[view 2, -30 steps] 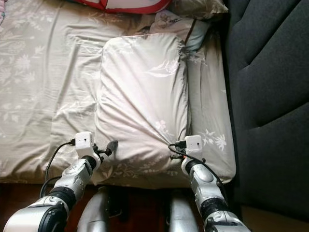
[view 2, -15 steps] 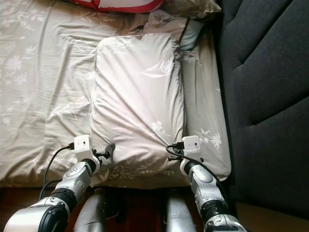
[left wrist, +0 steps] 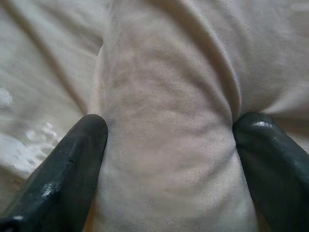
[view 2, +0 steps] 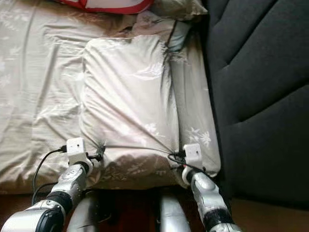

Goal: Clean up the room

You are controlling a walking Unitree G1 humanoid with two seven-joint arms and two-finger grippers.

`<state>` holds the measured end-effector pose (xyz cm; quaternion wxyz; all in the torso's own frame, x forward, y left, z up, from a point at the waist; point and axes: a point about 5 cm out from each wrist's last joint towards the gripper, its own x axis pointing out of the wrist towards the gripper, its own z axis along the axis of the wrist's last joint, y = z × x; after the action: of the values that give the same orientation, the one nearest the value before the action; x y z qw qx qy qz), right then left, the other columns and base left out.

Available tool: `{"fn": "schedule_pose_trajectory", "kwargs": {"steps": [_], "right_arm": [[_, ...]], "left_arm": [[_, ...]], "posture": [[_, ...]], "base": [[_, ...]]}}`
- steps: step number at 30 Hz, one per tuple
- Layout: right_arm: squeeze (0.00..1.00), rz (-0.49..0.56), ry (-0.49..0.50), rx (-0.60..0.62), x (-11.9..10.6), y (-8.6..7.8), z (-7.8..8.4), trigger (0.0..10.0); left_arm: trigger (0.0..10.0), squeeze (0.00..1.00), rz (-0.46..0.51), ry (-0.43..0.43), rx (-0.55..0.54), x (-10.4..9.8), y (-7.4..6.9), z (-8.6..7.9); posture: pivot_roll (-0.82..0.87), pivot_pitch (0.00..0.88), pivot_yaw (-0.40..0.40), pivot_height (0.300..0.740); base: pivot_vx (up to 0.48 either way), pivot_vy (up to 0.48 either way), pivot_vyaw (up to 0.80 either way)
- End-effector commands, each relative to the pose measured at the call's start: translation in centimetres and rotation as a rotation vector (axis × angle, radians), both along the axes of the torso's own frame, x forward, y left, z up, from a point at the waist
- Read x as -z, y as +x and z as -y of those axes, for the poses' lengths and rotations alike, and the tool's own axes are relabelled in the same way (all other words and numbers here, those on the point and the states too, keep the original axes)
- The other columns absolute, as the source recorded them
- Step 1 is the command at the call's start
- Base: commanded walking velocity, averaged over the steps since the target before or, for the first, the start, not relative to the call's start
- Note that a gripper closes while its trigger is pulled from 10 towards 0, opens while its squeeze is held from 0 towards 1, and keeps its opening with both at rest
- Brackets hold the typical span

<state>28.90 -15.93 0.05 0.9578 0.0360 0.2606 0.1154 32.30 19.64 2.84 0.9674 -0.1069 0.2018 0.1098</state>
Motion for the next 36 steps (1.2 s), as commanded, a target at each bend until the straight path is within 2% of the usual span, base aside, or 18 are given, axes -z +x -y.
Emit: {"fn": "schedule_pose_trajectory", "kwargs": {"steps": [1, 4, 8, 12, 13, 15, 17, 19, 20, 22, 23, 24, 31, 36], "right_arm": [[0.00, -0.055, -0.007, 0.023, 1.0, -1.0, 0.7, 0.0], [0.00, -0.051, -0.008, 0.022, 0.8, -1.0, 0.8, 0.0], [0.00, -0.050, -0.012, 0.025, 0.9, -1.1, 1.1, 0.0], [0.00, 0.016, 0.015, 0.034, 0.2, -0.7, 1.0, 0.0], [0.00, 0.102, 0.051, 0.064, -0.9, -0.1, 1.1, 10.0], [0.00, 0.147, 0.075, 0.085, -1.5, 0.3, 1.1, 10.0], [0.00, 0.265, 0.092, 0.134, -3.4, 1.3, 1.4, 10.0], [0.00, 0.298, 0.095, 0.153, -4.0, 1.5, 1.6, 10.0], [0.00, 0.349, 0.112, 0.187, -5.2, 2.2, 1.9, 10.0], [0.00, 0.361, 0.120, 0.195, -5.6, 2.4, 1.9, 10.0], [0.22, 0.345, 0.121, 0.186, -5.6, 2.6, 1.6, 10.0], [1.00, 0.328, 0.115, 0.181, -5.4, 2.7, 1.5, 10.0], [1.00, 0.247, 0.112, 0.124, -5.4, 4.3, -0.6, 10.0], [1.00, 0.193, 0.091, 0.107, -5.5, 5.1, -1.4, 10.0]], "left_arm": [[10.0, 0.00, -0.172, -0.136, -0.026, 3.6, -3.0, 0.4], [10.0, 0.00, -0.177, -0.210, -0.002, 4.0, -3.2, 1.1], [10.0, 0.00, -0.178, -0.267, 0.035, 4.2, -3.3, 1.9], [10.0, 0.00, -0.159, -0.266, 0.063, 4.0, -3.1, 2.2], [10.0, 0.00, -0.148, -0.267, 0.062, 3.8, -3.0, 2.1], [10.0, 0.00, -0.140, -0.267, 0.062, 3.7, -2.8, 2.0], [10.0, 0.00, -0.106, -0.275, 0.055, 3.3, -2.5, 1.7], [10.0, 0.00, -0.096, -0.276, 0.052, 3.1, -2.4, 1.7], [10.0, 0.00, -0.078, -0.279, 0.051, 3.0, -2.3, 1.4], [10.0, 0.00, -0.073, -0.279, 0.051, 2.9, -2.3, 1.3], [10.0, 0.00, -0.065, -0.279, 0.050, 2.8, -2.3, 1.1], [10.0, 0.00, -0.059, -0.278, 0.049, 2.8, -2.3, 0.9], [10.0, 0.00, -0.030, -0.250, 0.042, 2.4, -2.3, -0.8], [10.0, 0.00, -0.014, -0.228, 0.046, 1.9, -2.2, -1.9]], "posture": [[-0.39, 0.405, -0.171, 0.672], [-0.40, 0.404, -0.176, 0.672], [-0.39, 0.403, -0.175, 0.672], [-0.39, 0.401, -0.174, 0.672], [-0.39, 0.399, -0.174, 0.672], [-0.38, 0.396, -0.169, 0.672], [-0.37, 0.392, -0.161, 0.672], [-0.37, 0.392, -0.161, 0.672], [-0.35, 0.390, -0.144, 0.672], [-0.35, 0.390, -0.141, 0.672], [-0.34, 0.390, -0.128, 0.672], [-0.33, 0.390, -0.120, 0.672], [-0.27, 0.384, -0.068, 0.672], [-0.24, 0.385, -0.041, 0.672]], "base": [[0.000, 0.000, 0.00], [0.000, 0.000, 0.00], [0.000, 0.000, 0.00], [0.000, 0.000, 0.00], [0.000, 0.000, 0.00], [0.000, 0.000, 0.00], [0.000, 0.000, 0.00], [0.000, 0.000, 0.00], [0.000, 0.000, 0.00], [0.000, 0.000, 0.00], [0.000, 0.000, 0.00], [0.000, 0.000, 0.00], [0.000, 0.000, 0.00], [0.000, 0.000, 0.00]]}}
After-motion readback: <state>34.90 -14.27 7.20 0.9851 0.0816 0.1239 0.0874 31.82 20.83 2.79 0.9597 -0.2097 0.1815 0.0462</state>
